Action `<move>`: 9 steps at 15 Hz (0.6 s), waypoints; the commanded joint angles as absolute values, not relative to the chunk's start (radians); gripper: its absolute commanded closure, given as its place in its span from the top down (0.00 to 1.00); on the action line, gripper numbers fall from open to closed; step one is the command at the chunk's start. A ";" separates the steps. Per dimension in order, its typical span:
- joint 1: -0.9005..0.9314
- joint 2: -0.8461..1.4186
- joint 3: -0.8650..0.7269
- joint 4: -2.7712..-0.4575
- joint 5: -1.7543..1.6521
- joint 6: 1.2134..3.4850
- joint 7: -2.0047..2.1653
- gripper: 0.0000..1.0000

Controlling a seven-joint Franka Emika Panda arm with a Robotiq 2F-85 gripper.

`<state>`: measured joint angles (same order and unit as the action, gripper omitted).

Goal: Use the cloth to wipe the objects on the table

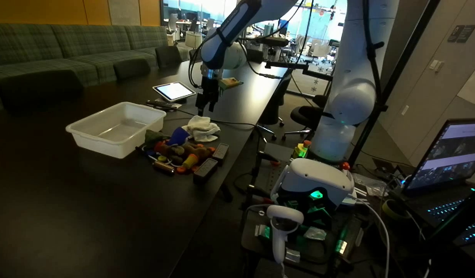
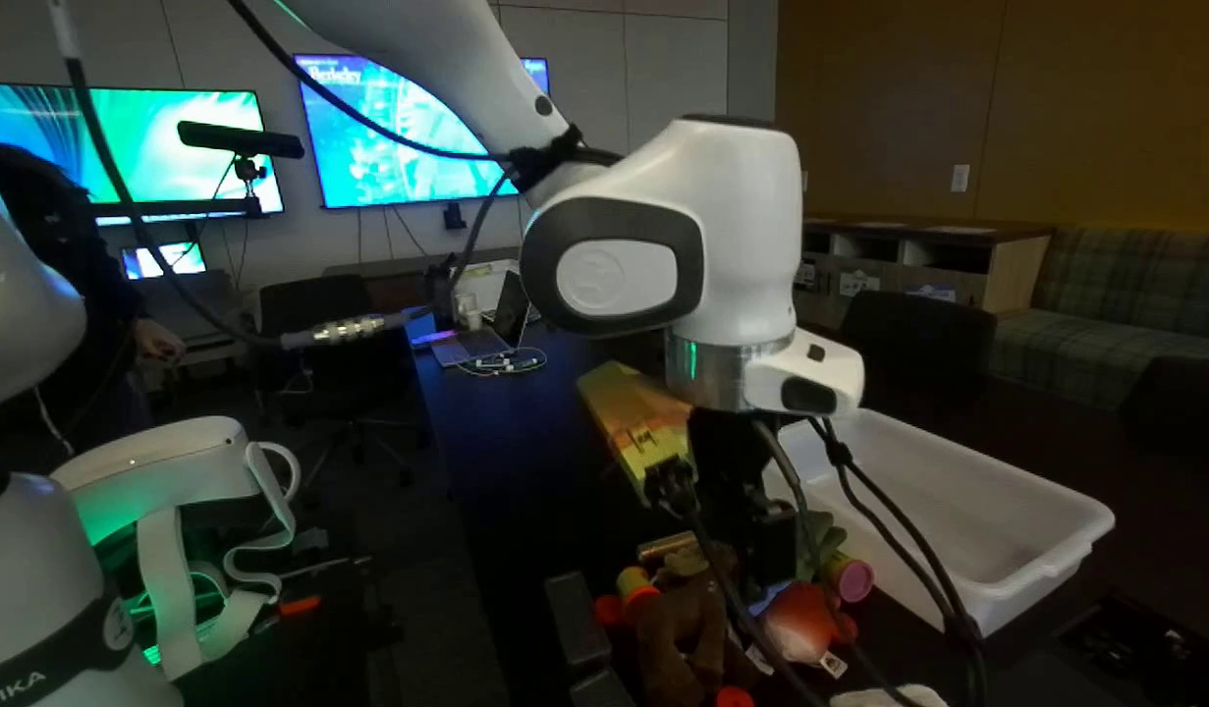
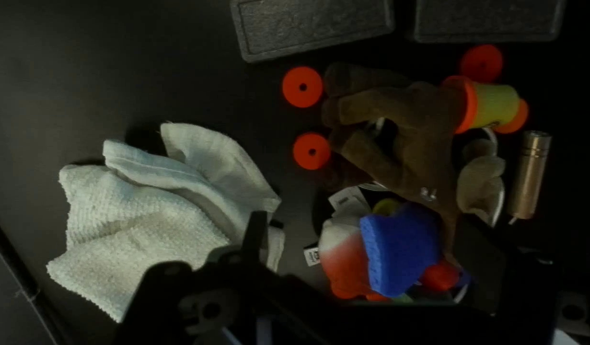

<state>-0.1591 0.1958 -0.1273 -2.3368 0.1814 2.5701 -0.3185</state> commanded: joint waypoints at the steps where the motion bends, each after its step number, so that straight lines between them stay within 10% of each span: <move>1: -0.226 0.367 -0.095 -2.222 0.235 2.648 -0.399 1.00; 9: -0.323 0.676 -0.046 -1.971 0.189 2.767 -0.346 1.00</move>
<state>-0.2904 0.5651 -0.0661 -2.0896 0.2142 2.7313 -0.3741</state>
